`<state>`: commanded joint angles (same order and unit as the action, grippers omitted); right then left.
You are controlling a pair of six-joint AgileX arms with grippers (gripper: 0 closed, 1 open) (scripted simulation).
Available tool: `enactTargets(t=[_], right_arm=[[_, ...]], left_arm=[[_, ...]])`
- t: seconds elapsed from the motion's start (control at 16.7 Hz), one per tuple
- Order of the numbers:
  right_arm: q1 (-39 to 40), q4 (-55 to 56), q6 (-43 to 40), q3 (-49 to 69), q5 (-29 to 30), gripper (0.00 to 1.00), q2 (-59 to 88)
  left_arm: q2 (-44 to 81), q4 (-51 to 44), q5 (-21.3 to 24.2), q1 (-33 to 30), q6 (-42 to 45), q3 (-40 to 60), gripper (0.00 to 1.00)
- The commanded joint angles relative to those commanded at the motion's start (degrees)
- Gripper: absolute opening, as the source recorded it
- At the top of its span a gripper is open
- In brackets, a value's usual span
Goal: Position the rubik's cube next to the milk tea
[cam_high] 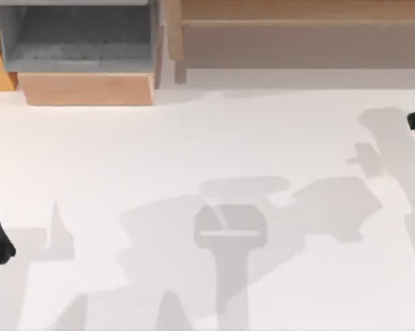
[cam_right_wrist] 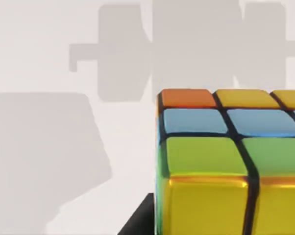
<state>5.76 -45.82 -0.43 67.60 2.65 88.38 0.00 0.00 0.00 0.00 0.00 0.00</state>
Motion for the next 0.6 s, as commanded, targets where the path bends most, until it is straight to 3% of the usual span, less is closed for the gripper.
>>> enactTargets(t=[0.24, 0.6], right_arm=[[-5.33, -9.99, -0.23, -10.82, -2.77, 0.0, -1.18], [-6.55, -11.88, -0.27, -12.76, -3.28, 0.0, -1.14]], left_arm=[[0.0, 0.0, 0.0, 0.0, 0.0, 0.0, 1.0], [0.0, 0.0, 0.0, 0.0, 0.0, 0.0, 1.0]])
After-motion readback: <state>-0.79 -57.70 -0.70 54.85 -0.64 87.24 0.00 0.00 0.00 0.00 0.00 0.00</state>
